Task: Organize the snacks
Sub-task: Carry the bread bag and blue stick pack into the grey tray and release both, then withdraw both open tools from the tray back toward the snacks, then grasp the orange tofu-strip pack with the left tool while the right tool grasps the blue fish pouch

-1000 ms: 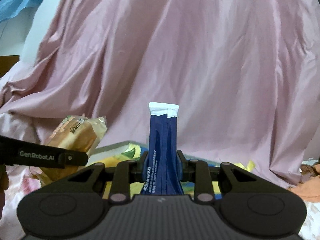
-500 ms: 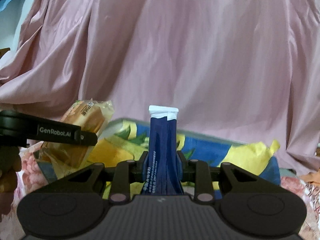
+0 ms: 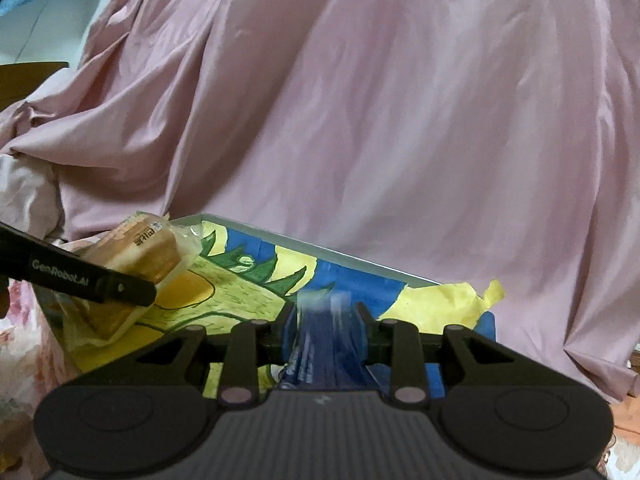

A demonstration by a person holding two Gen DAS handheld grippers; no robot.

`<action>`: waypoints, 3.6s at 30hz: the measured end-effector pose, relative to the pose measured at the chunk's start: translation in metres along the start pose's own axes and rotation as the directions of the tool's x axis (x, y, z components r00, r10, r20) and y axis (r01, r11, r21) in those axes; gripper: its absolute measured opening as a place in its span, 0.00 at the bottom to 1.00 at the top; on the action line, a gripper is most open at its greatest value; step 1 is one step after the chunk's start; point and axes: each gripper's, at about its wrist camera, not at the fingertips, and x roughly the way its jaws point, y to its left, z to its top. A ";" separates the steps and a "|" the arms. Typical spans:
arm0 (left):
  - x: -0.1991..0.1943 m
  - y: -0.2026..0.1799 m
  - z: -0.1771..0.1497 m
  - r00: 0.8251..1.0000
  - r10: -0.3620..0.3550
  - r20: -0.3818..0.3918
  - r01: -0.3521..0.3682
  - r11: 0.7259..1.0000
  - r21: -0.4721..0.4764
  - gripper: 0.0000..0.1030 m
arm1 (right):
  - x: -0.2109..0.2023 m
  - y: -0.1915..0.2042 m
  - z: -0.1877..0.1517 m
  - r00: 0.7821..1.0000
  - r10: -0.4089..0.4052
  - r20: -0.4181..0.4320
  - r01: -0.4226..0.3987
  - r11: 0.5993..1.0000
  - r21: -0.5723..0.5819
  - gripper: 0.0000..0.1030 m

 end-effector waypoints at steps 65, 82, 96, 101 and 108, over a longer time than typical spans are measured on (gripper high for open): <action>-0.295 0.049 -0.169 0.994 0.055 0.099 -0.060 0.997 0.042 0.99 | -0.314 0.156 -0.061 0.994 -0.100 -0.045 0.106 0.983 0.148 1.00; -0.250 0.034 -0.204 0.994 -0.045 -0.101 0.060 0.987 0.151 0.99 | -0.276 0.132 -0.102 0.950 -0.043 -0.309 0.108 0.975 0.195 1.00; -0.201 0.005 -0.187 0.960 -0.198 -0.199 0.240 0.946 0.219 0.99 | -0.243 0.133 -0.110 0.919 0.065 -0.388 -0.053 0.998 0.042 1.00; -0.173 -0.015 -0.180 0.935 -0.254 -0.247 0.312 0.921 0.233 0.99 | -0.231 0.138 -0.114 0.917 0.100 -0.386 -0.142 0.987 -0.080 1.00; -0.136 -0.042 -0.173 0.897 -0.310 -0.316 0.393 0.885 0.248 0.99 | -0.209 0.129 -0.122 0.907 0.151 -0.392 -0.182 0.982 -0.044 1.00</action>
